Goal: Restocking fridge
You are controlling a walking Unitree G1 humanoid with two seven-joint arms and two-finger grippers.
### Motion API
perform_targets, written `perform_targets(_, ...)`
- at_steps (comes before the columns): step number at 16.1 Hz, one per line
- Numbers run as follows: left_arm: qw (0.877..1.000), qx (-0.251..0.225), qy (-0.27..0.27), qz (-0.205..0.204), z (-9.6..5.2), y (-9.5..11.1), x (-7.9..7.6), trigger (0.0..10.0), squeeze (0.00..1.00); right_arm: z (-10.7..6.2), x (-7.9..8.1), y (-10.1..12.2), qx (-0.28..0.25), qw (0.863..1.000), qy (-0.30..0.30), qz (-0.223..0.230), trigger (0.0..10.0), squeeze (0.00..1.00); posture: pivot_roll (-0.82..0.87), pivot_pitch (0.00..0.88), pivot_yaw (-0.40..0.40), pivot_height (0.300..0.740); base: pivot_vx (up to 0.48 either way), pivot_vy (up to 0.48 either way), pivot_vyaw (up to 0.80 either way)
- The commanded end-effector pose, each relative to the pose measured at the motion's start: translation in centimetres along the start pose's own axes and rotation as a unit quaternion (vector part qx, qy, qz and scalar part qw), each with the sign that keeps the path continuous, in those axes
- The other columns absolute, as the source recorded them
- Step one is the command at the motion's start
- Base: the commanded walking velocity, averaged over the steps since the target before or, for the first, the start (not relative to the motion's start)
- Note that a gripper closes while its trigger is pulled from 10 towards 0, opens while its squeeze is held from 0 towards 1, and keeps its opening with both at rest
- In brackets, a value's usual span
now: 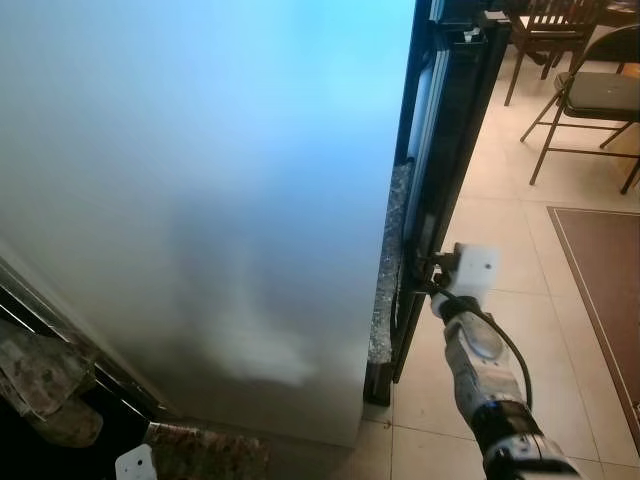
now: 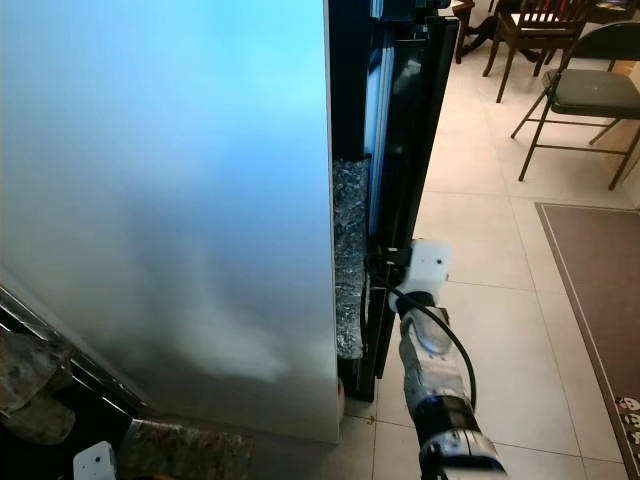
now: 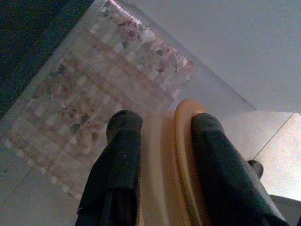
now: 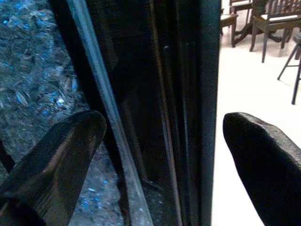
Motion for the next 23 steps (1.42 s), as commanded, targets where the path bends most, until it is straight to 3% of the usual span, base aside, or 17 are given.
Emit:
perform_targets(1,1.0,0.005,0.007,-0.005,-0.1,-0.3,0.5,10.0,0.0,0.4,0.8,0.2,0.003,1.0,0.014,-0.004,10.0,0.0,-0.16,0.0,0.086,0.74,0.0,0.0,0.0)
perform_targets(8,1.0,0.005,-0.004,-0.005,0.1,-0.4,-0.6,10.0,0.0,1.6,-0.2,1.5,-0.006,1.0,-0.017,-0.01,10.0,0.0,-0.15,0.0,0.078,0.74,0.0,0.0,0.0)
perform_targets(14,1.0,-0.003,-0.02,-0.006,0.3,-0.1,-2.8,10.0,0.0,1.9,-1.4,2.3,-0.014,0.999,-0.042,-0.008,10.0,0.0,-0.15,0.0,0.074,0.74,0.0,0.0,0.0)
perform_targets(16,1.0,-0.002,-0.025,-0.003,0.4,-0.1,-3.6,10.0,0.0,1.6,-2.8,1.8,-0.006,0.996,-0.075,-0.038,10.0,0.0,-0.15,0.0,0.073,0.74,0.0,0.0,0.0)
perform_targets(18,1.0,-0.003,-0.024,-0.004,0.4,0.0,-3.5,10.0,0.0,0.6,-4.9,0.3,0.021,0.99,-0.131,-0.036,10.0,0.0,-0.15,0.0,0.073,0.74,0.0,0.0,0.0)
perform_targets(23,1.0,-0.004,-0.025,0.0,0.5,0.3,-4.3,10.0,0.0,-1.6,-7.5,-2.5,0.068,0.98,-0.176,-0.058,10.0,0.0,-0.15,0.0,0.073,0.74,0.0,0.0,0.0)
Point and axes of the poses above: a point about 5 cm out from each wrist's last joint towards the gripper, its own z axis pointing out of the wrist towards the gripper, its own y axis along the axis of the wrist's last joint, x = y × z, the point moved 4 cm from there along z, pointing out of the wrist towards the gripper, and after that the axes turned 12 degrees about -z, right-handed, at the moved point
